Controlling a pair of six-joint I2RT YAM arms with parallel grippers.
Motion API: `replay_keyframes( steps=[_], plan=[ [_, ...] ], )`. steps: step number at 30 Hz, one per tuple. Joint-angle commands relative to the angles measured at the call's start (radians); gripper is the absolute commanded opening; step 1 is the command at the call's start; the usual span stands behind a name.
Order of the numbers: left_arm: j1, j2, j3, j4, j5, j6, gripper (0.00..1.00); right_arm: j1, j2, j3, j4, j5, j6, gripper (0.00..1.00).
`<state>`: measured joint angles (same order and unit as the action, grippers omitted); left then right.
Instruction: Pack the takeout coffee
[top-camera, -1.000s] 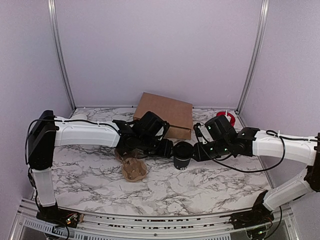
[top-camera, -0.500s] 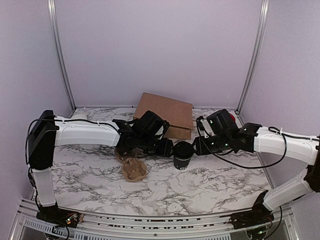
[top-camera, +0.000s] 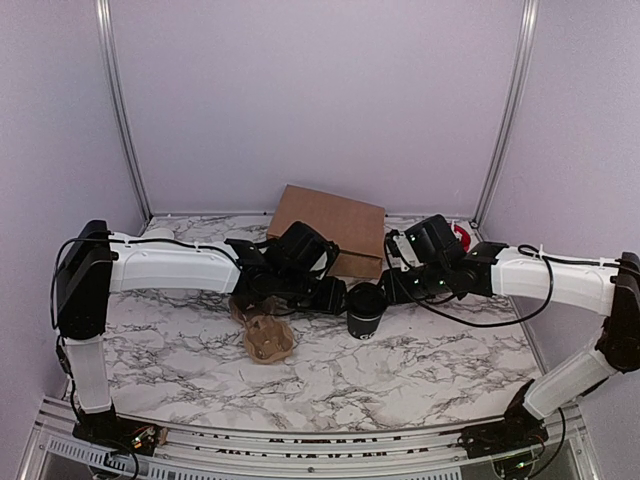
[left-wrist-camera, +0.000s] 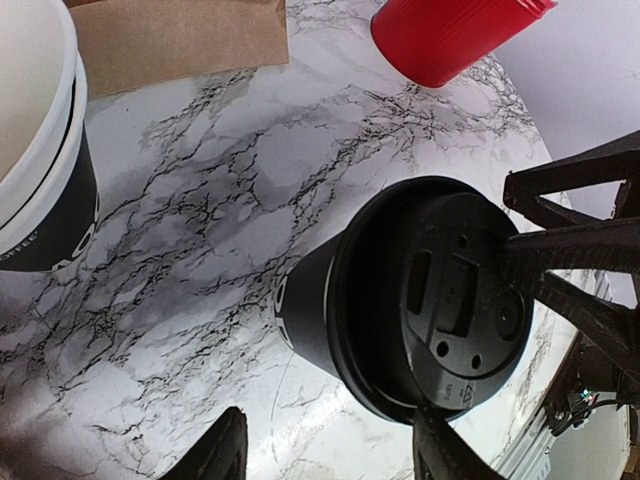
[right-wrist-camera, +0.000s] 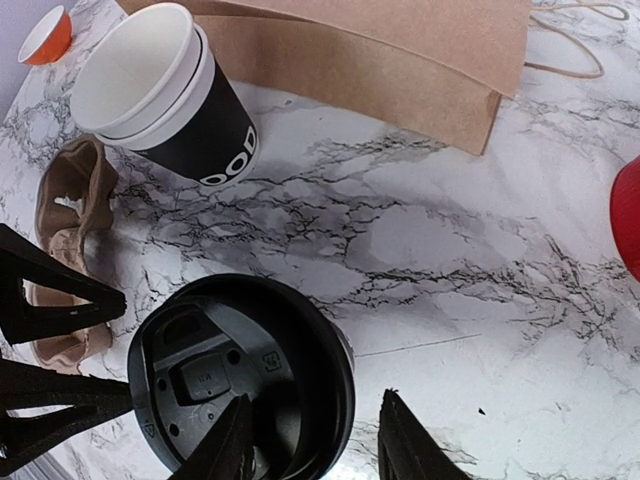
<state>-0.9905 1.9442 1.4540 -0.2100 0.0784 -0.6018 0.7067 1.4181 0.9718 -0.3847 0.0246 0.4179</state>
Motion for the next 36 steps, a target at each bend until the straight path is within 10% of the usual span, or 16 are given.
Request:
replay_keyframes(
  steps=[1,36],
  plan=[
    [-0.009,0.007,-0.004,-0.021,0.004,0.005,0.57,-0.002,0.002,0.006,0.004,-0.008,-0.004,0.41],
    [-0.045,-0.028,-0.005,0.025,-0.029,-0.045,0.57,0.014,0.001,-0.05,-0.008,-0.008,0.024,0.39]
  ],
)
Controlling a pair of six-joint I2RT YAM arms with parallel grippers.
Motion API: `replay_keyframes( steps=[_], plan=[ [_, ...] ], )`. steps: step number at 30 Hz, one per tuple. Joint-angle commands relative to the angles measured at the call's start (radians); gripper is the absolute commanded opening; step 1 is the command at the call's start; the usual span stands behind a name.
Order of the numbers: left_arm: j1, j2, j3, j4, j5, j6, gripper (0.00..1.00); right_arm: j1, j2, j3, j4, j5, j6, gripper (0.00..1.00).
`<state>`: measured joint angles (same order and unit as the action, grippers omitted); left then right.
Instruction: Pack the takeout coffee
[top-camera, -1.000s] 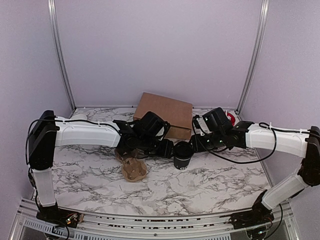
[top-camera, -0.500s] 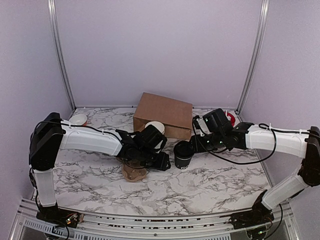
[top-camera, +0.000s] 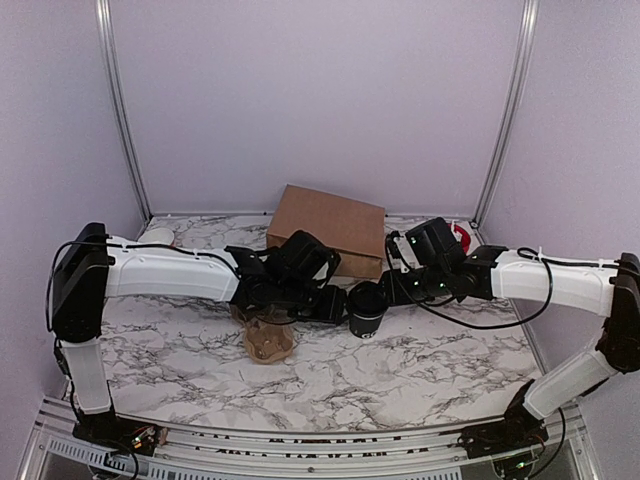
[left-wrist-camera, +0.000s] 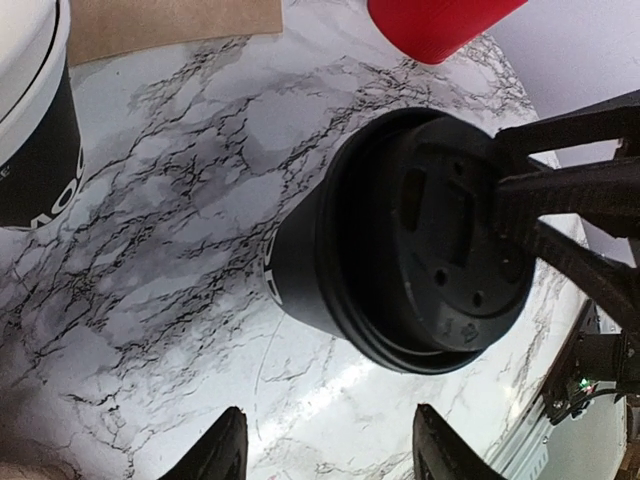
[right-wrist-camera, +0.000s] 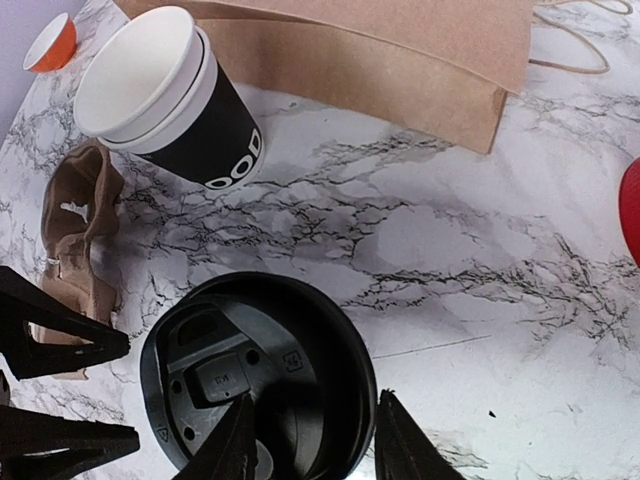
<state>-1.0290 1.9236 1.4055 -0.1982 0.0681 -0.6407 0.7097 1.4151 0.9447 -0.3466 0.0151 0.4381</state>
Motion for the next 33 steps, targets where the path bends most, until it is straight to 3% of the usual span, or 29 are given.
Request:
replay_keyframes(
  steps=[1,26,33],
  plan=[
    [-0.006,-0.005,0.048,0.014,-0.02,-0.005,0.57,0.011,0.004,-0.023,-0.046,0.002,0.004,0.39],
    [0.007,0.084,0.099,0.0,-0.053,0.015,0.57,0.023,0.014,-0.023,-0.038,-0.001,0.009,0.38],
    [0.006,0.118,0.053,-0.017,-0.076,0.006,0.57,0.033,0.022,-0.025,-0.047,0.006,0.011,0.38]
  ],
)
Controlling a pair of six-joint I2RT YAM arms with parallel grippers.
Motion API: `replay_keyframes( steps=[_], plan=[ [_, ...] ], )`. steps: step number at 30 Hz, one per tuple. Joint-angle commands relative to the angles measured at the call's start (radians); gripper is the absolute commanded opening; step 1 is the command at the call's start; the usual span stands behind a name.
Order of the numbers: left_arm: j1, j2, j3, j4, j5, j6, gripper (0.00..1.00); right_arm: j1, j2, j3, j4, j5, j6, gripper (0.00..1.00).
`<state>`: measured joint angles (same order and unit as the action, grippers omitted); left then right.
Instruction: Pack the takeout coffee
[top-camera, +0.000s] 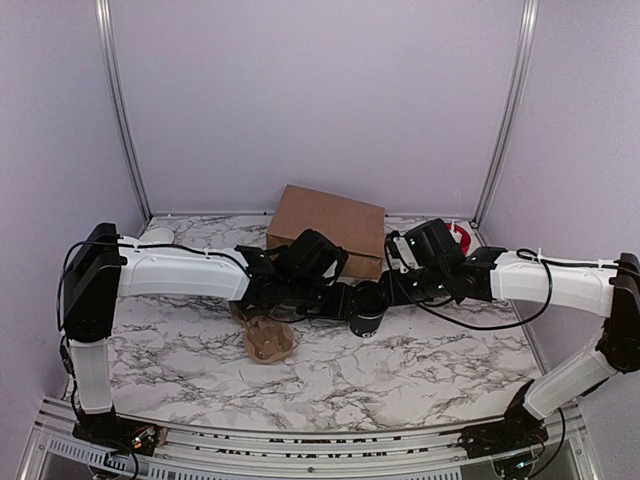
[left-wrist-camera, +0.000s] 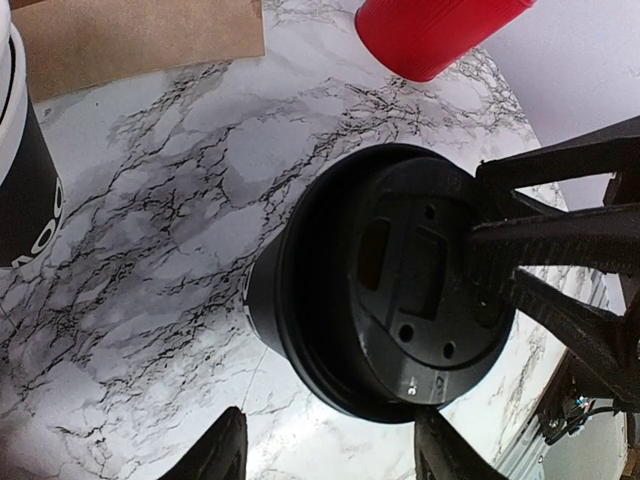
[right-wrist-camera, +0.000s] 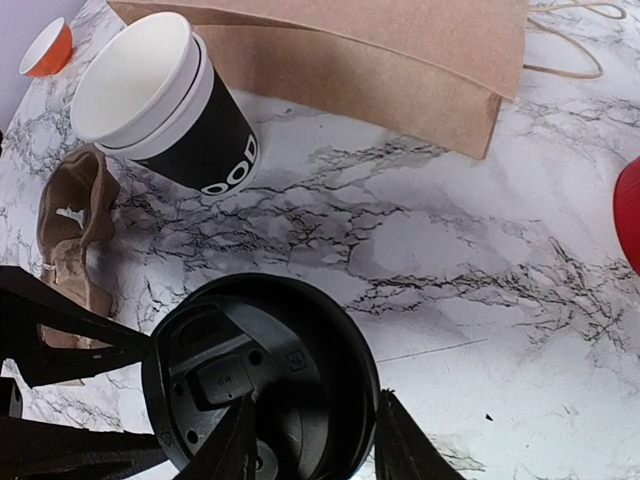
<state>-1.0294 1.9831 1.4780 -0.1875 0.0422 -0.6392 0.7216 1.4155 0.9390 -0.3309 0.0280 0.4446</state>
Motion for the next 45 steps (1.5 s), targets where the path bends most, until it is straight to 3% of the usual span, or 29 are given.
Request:
replay_keyframes(
  steps=[1,17,32,45],
  plan=[
    [0.006,0.061,-0.029,-0.028,-0.051,0.002,0.57,0.022,0.022,-0.021,-0.062,-0.007,0.004,0.38],
    [0.007,0.031,-0.102,-0.009,-0.06,-0.009,0.57,0.035,0.015,-0.04,-0.065,-0.007,0.02,0.38],
    [0.004,-0.118,-0.083,-0.011,-0.045,0.012,0.57,0.033,-0.066,0.097,-0.075,0.033,0.029,0.4],
    [-0.026,-0.129,-0.065,-0.006,-0.03,0.007,0.58,-0.109,0.052,0.136,-0.019,-0.057,-0.046,0.4]
  ],
)
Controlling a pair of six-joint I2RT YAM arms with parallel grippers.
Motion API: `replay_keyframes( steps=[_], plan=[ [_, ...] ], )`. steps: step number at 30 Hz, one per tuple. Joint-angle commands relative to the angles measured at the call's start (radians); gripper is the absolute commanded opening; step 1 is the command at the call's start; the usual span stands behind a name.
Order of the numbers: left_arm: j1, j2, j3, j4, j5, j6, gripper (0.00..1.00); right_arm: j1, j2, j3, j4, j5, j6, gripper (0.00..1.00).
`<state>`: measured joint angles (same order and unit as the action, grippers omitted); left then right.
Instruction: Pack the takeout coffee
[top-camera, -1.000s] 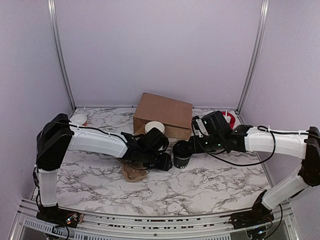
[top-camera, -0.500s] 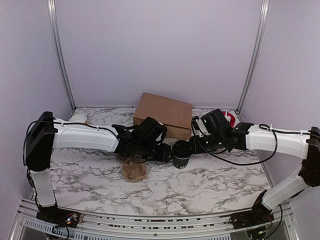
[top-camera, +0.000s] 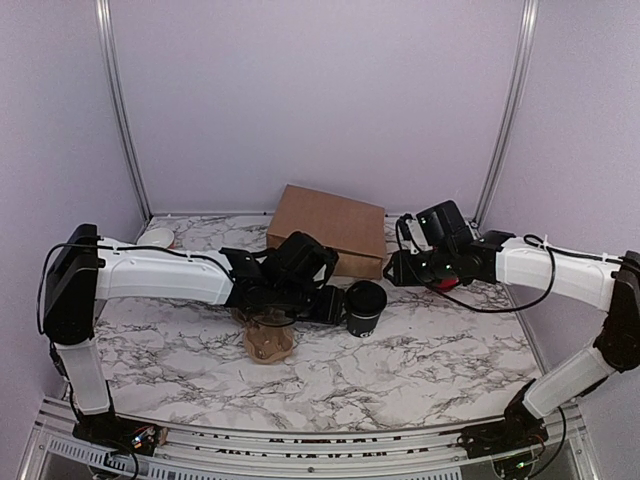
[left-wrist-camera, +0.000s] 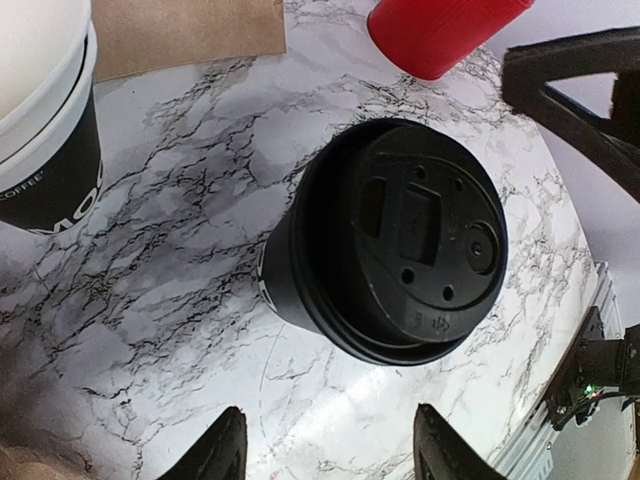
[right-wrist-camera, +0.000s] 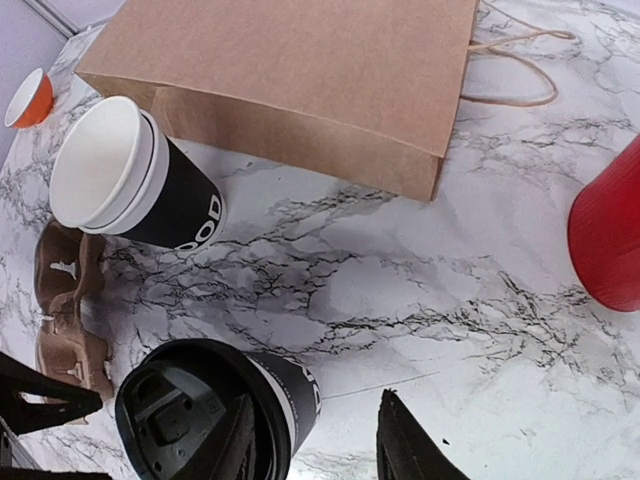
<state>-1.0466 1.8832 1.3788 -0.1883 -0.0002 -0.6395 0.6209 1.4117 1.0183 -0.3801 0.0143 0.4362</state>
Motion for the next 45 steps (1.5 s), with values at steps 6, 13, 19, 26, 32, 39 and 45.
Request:
replay_keyframes(
  steps=[6,13,19,26,32,39,45],
  plan=[
    [-0.012,-0.019,0.036,-0.001,0.017,0.009,0.58,-0.013,0.119,0.077,0.023,-0.059,-0.056,0.38],
    [-0.008,-0.007,0.047,-0.001,0.008,0.019,0.58,-0.006,0.085,0.031,0.016,-0.073,-0.04,0.38],
    [0.014,-0.029,0.032,-0.003,0.0,0.021,0.58,0.025,0.028,-0.024,0.005,-0.069,-0.016,0.38],
    [0.036,-0.051,0.024,0.0,-0.008,0.023,0.58,0.094,-0.003,-0.05,-0.02,-0.039,0.024,0.38],
    [0.054,-0.017,0.068,-0.005,-0.018,0.021,0.59,0.073,-0.034,-0.073,0.003,-0.015,0.043,0.39],
    [0.059,0.042,0.135,-0.01,-0.021,0.021,0.59,0.054,-0.03,-0.083,0.041,-0.056,0.059,0.39],
    [0.06,0.109,0.181,-0.035,-0.019,0.032,0.6,0.042,-0.016,-0.096,0.094,-0.087,0.077,0.38]
  ],
)
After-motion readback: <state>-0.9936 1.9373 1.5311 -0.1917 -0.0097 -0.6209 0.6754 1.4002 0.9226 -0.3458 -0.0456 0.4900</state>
